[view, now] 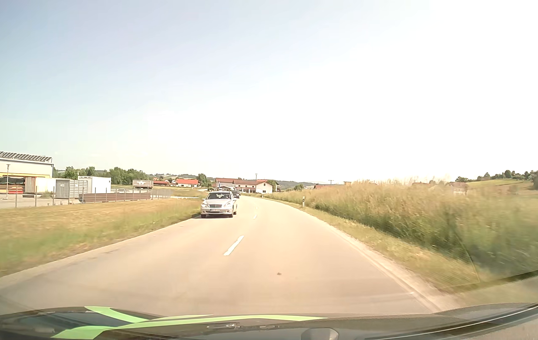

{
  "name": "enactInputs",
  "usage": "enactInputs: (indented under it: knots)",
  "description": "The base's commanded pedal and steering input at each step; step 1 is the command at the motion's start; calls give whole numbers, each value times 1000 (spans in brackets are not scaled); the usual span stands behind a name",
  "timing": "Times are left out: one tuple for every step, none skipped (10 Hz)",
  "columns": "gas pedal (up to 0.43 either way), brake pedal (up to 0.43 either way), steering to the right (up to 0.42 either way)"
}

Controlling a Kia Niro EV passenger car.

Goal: Follow the waypoints while adhering to traffic rules and regulations

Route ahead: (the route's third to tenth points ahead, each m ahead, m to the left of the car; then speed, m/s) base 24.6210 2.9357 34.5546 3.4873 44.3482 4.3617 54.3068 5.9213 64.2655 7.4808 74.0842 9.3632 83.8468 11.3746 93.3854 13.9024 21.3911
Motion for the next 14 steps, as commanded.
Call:
enactInputs:
  knots:
    - [110,0,-15]
    - [110,0,-15]
    - [110,0,-15]
    - [118,0,-14]
    - [118,0,-15]
    - [118,0,-15]
    - [130,0,-15]
    - [130,0,-15]
    - [138,0,-15]
    - [138,0,-15]
    - [138,0,-14]
    - [150,0,-15]
    - [150,0,-17]
    - [150,0,-18]
